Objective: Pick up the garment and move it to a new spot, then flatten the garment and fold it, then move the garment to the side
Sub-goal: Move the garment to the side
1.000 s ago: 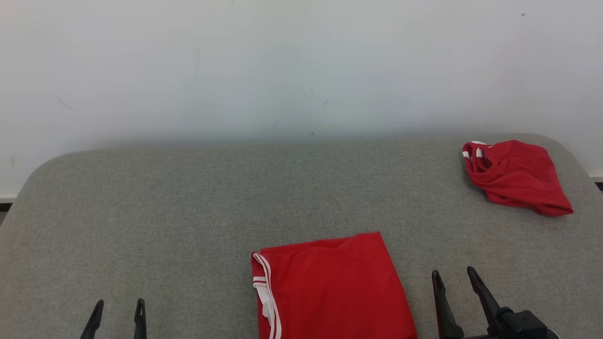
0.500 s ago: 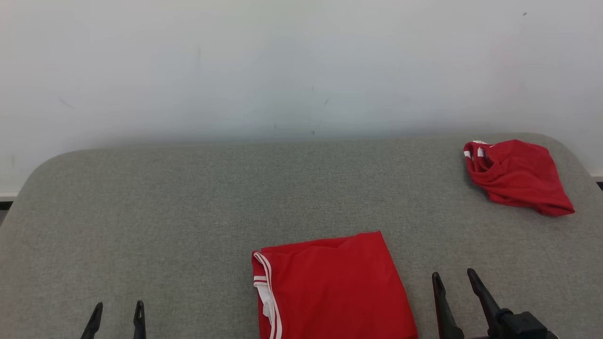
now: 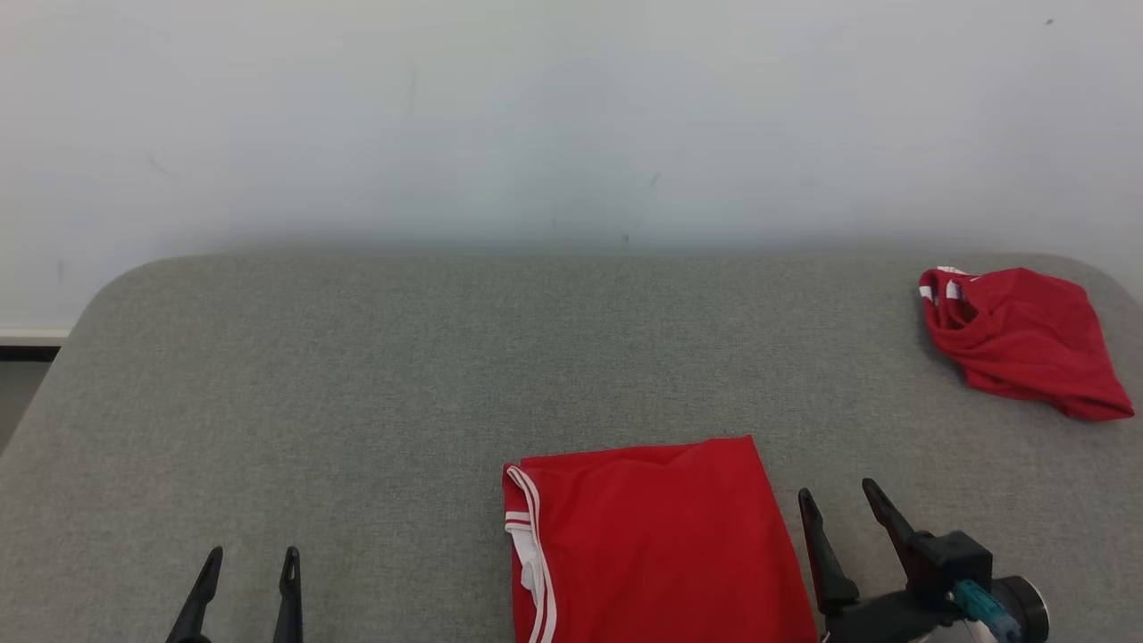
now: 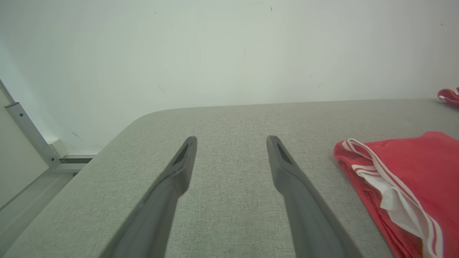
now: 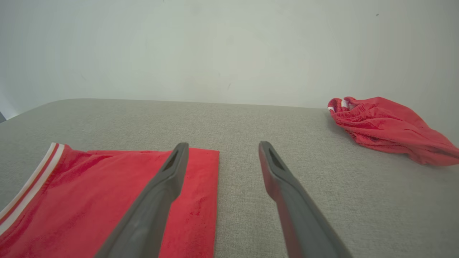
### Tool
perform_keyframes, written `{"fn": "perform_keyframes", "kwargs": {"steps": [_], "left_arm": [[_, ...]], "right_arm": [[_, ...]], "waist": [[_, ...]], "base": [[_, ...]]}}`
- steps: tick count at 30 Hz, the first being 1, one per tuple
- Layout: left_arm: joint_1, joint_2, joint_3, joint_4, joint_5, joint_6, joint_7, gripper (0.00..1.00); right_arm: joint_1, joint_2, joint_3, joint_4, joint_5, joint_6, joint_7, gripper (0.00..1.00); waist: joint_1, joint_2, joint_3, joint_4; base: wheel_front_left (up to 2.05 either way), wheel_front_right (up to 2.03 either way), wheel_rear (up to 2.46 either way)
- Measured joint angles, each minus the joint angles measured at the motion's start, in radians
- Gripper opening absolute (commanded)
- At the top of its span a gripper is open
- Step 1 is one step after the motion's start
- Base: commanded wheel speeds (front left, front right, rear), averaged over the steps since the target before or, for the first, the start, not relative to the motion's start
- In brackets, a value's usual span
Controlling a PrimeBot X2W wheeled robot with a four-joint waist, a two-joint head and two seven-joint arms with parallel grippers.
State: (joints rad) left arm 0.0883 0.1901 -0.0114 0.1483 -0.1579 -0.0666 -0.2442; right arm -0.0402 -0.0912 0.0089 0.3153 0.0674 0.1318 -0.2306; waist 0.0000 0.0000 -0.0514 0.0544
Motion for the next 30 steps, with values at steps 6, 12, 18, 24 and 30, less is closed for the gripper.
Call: {"fn": "perform_keyframes", "kwargs": {"steps": [6, 12, 18, 24, 30], "left_arm": [[-0.033, -0.002, -0.023, 0.009, 0.001, -0.004, 0.001, 1.00], [-0.073, -0.008, -0.054, 0.042, 0.001, -0.014, -0.004, 1.00], [-0.079, -0.009, -0.053, 0.056, -0.003, -0.014, -0.010, 1.00], [-0.085, -0.010, -0.052, 0.064, -0.007, -0.013, -0.012, 1.00], [-0.084, -0.009, -0.047, 0.076, -0.017, -0.012, -0.016, 1.00]], "right_arm": [[-0.136, -0.023, 0.027, 0.159, -0.010, 0.000, 0.069, 1.00], [-0.208, -0.052, 0.047, 0.381, 0.010, 0.000, 0.107, 1.00], [-0.247, -0.039, 0.077, 0.525, 0.050, 0.000, 0.093, 1.00], [-0.291, -0.028, 0.148, 0.601, 0.103, 0.000, 0.082, 0.00], [-0.371, -0.044, 0.202, 0.623, 0.141, 0.000, 0.054, 0.00]], "waist": [[0.0001, 0.0000, 0.020, 0.037], [0.0001, 0.0000, 0.041, 0.087], [0.0002, 0.0001, 0.060, 0.100], [0.0001, 0.0000, 0.060, 0.091], [0.0001, 0.0001, 0.046, 0.082]], "base": [[0.00, 0.00, 0.00], [0.00, 0.00, 0.00], [0.00, 0.00, 0.00], [0.00, 0.00, 0.00], [0.00, 0.00, 0.00]]}}
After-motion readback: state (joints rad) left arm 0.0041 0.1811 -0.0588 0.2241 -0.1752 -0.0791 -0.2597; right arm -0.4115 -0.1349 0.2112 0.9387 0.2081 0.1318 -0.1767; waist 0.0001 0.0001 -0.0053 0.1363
